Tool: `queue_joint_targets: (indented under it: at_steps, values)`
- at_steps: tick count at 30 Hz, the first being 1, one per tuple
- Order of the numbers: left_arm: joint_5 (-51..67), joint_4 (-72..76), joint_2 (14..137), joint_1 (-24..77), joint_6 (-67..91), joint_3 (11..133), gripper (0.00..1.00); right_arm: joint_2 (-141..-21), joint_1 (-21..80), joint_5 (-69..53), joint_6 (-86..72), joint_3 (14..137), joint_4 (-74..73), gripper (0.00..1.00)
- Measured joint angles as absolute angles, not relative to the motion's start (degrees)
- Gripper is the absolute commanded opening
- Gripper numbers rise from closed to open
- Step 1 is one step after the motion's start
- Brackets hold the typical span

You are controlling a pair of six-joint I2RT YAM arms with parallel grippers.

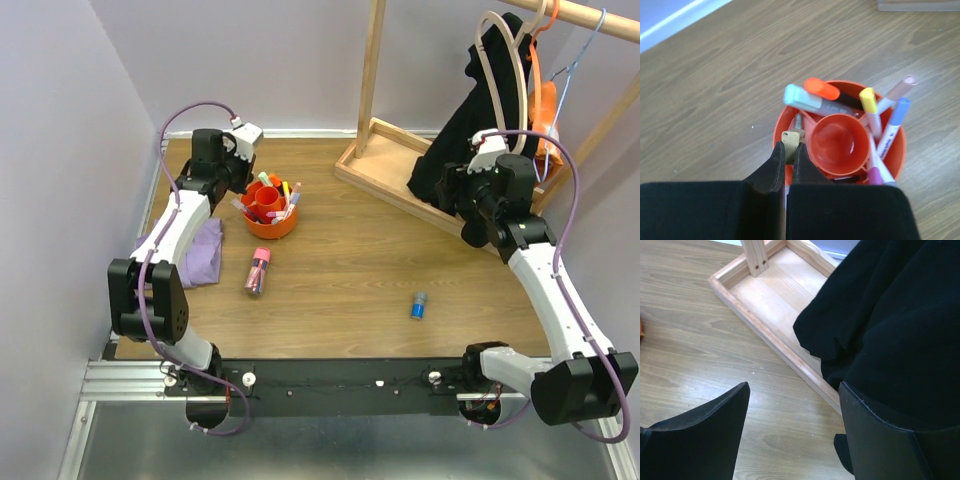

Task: Sort the stationery into containers
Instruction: Place the stationery in the storage box, then pick up the stationery from the center of the board.

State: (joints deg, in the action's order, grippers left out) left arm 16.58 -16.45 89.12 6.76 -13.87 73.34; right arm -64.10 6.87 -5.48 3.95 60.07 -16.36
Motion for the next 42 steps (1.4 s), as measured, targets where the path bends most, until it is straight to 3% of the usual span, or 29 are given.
queue_joint_targets:
  at_steps: [6, 13, 15, 16, 19, 32, 36, 42]
  values:
    - [16.6, -16.3, 91.7, 3.6, -12.4, 73.0, 0.01, -65.3, 6.6, -5.7, 3.9, 60.2, -16.3, 0.80]
    - [17.3, -16.5, 94.8, 3.4, -12.0, 73.0, 0.17, -66.7, 6.6, -6.6, 3.9, 60.2, -16.3, 0.79]
    - [17.6, -16.9, 95.8, 3.4, -11.8, 73.0, 0.26, -66.8, 6.6, -6.9, 3.9, 60.2, -16.3, 0.79]
    - [17.6, -17.1, 96.1, 3.4, -11.7, 73.0, 0.35, -66.9, 6.6, -7.1, 3.9, 60.2, -16.3, 0.79]
    - [17.6, -17.4, 96.3, 3.4, -11.1, 72.8, 0.45, -66.9, 6.6, -7.9, 4.2, 60.3, -16.4, 0.80]
    - [17.2, -17.3, 89.7, 3.4, -9.3, 72.6, 0.63, -69.4, 6.6, -26.3, 12.3, 64.6, -24.1, 0.79]
    - [15.8, -17.3, 81.0, 3.4, -9.3, 68.6, 0.75, -71.2, 6.6, -33.8, 22.7, 67.2, -33.4, 0.78]
    - [14.0, -17.5, 70.3, 3.4, -8.4, 60.9, 0.77, -73.0, 6.8, -37.1, 54.5, 67.5, -55.5, 0.76]
